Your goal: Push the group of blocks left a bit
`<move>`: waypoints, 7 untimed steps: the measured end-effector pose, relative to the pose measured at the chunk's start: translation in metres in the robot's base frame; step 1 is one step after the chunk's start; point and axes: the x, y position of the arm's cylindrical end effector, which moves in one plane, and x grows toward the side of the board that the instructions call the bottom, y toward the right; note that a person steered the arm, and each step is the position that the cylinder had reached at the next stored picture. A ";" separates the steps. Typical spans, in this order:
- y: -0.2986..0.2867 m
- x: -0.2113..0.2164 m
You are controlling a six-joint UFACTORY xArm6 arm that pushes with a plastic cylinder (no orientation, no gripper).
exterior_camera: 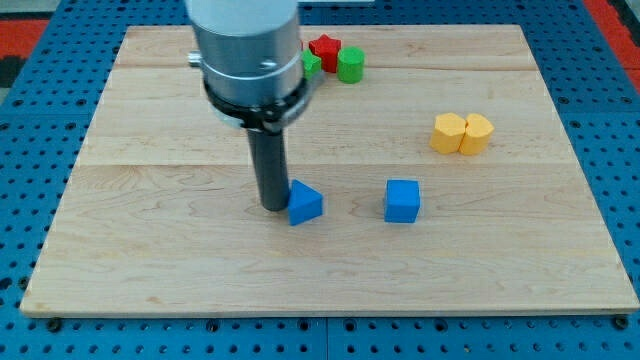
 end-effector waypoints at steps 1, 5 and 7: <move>0.035 -0.003; 0.079 -0.141; 0.166 -0.262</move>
